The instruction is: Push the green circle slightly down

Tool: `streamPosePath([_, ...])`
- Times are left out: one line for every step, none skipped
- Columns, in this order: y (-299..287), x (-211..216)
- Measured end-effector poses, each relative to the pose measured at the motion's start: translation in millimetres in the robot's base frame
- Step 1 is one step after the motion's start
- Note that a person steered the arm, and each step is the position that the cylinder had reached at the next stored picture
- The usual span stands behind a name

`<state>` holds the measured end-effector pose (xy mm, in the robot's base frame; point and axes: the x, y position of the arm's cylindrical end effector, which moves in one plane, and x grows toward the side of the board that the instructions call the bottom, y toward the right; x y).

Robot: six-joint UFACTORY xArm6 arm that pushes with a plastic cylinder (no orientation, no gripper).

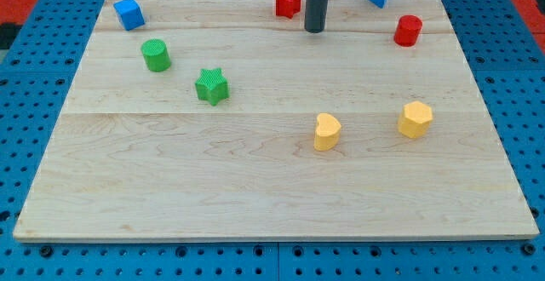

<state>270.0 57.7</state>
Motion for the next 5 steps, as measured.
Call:
streamPosePath([-28,3])
streamPosePath([-70,5])
streamPosePath([-113,7])
streamPosePath([-153,21])
streamPosePath([-196,37])
